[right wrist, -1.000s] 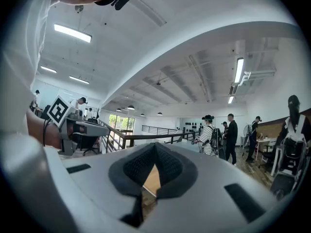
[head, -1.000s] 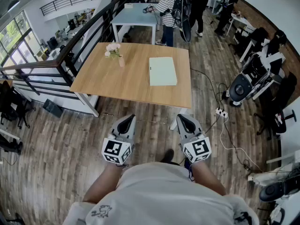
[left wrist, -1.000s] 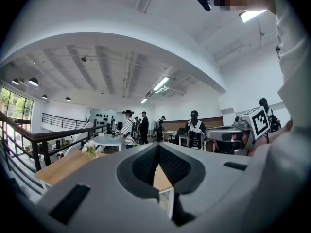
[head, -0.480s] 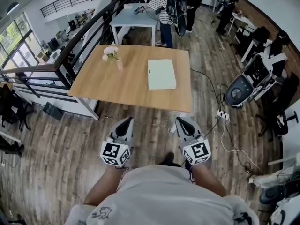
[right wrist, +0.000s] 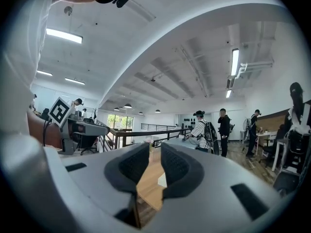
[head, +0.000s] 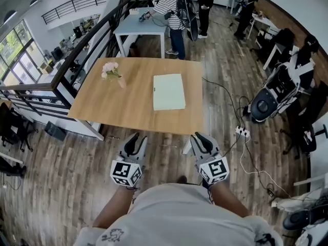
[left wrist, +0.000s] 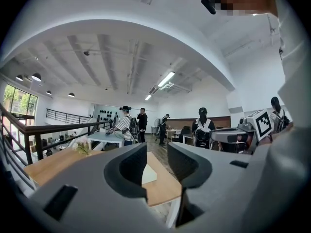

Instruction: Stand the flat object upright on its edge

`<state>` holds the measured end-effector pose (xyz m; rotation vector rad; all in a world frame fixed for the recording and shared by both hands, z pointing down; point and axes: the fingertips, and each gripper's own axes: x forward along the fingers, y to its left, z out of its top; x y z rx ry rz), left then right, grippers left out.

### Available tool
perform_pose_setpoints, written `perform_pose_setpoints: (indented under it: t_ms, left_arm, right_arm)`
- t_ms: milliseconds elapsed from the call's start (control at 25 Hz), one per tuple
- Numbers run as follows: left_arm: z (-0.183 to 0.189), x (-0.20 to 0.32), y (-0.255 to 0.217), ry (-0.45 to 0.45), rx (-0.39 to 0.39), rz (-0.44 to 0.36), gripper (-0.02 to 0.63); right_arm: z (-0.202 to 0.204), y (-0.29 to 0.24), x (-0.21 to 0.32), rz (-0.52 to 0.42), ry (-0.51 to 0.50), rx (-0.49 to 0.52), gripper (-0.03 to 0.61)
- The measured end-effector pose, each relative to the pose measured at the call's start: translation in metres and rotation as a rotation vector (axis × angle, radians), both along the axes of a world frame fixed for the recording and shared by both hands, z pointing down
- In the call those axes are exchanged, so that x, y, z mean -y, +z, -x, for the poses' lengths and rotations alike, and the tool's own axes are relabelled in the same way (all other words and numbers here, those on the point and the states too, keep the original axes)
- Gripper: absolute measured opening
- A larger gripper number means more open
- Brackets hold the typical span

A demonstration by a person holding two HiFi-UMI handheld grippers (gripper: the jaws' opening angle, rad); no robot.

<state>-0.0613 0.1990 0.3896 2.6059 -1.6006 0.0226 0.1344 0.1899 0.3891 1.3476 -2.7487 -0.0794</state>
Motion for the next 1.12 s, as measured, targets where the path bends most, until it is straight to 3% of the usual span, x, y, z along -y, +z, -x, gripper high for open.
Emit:
perform_pose_setpoints:
  t_ms: [120,320,480,840,1120]
  left_arm:
    - [-0.023,0.023,0.006,0.009,0.015,0.003,0.165]
    - [-0.044,0.053,0.020,-0.010,0.027,0.043,0.202]
    - [-0.055,0.068,0.034,-0.021,0.023,0.088,0.216]
    - [-0.071,0.104,0.035,0.002,0.038,0.096,0.229]
    - [-0.052,0.149,0.042,0.036,0.022,0.096,0.229]
  right_arm:
    - [-0.021,0.006,0.024,0.014,0.001,-0.001,0.162]
    - [-0.047,0.016,0.058,0.046,-0.009,0.012,0.236]
    - [-0.060,0.026,0.075,0.078,-0.011,0.003,0.256]
    - [-0.069,0.040,0.107,0.124,-0.005,-0.006,0.262]
    - [-0.049,0.043,0.144,0.135,0.020,-0.018,0.262]
